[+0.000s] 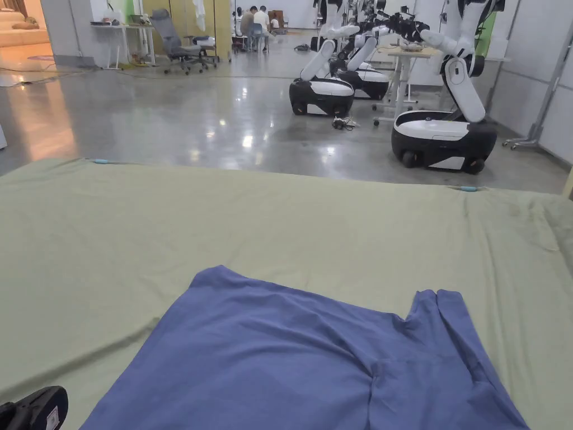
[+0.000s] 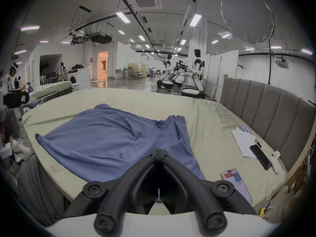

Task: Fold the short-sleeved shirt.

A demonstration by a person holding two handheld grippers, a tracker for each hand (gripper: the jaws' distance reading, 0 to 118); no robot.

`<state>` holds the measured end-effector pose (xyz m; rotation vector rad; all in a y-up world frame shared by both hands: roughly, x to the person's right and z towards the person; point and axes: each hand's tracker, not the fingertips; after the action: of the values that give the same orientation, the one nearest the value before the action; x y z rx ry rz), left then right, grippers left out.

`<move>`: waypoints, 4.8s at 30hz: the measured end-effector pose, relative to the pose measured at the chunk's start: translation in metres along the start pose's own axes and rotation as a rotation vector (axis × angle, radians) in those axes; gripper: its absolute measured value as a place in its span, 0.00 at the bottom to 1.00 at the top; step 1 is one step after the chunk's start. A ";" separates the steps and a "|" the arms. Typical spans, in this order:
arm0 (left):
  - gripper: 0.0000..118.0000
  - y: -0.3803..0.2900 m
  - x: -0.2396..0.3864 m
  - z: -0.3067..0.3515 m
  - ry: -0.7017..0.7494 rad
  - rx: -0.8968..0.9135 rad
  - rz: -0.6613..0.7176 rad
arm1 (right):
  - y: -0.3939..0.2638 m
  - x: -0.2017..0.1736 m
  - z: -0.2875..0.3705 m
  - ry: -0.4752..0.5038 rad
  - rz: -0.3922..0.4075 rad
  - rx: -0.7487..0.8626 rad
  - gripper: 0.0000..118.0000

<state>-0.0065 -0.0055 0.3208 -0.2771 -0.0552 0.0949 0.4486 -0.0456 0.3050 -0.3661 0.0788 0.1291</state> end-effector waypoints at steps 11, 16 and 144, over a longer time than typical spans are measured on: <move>0.03 -0.017 -0.035 0.006 0.039 -0.089 0.101 | -0.009 0.009 -0.001 0.041 -0.076 -0.039 0.00; 0.38 -0.036 -0.066 -0.004 0.071 -0.189 0.194 | -0.006 0.002 -0.001 0.066 -0.111 -0.055 0.00; 0.05 0.398 -0.007 -0.123 0.030 0.151 -0.125 | 0.440 0.128 -0.073 -0.125 -0.080 0.222 0.02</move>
<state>-0.0389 0.3418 0.0932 -0.1232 -0.0352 -0.0293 0.5098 0.3495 0.0694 -0.1384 -0.0452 0.0634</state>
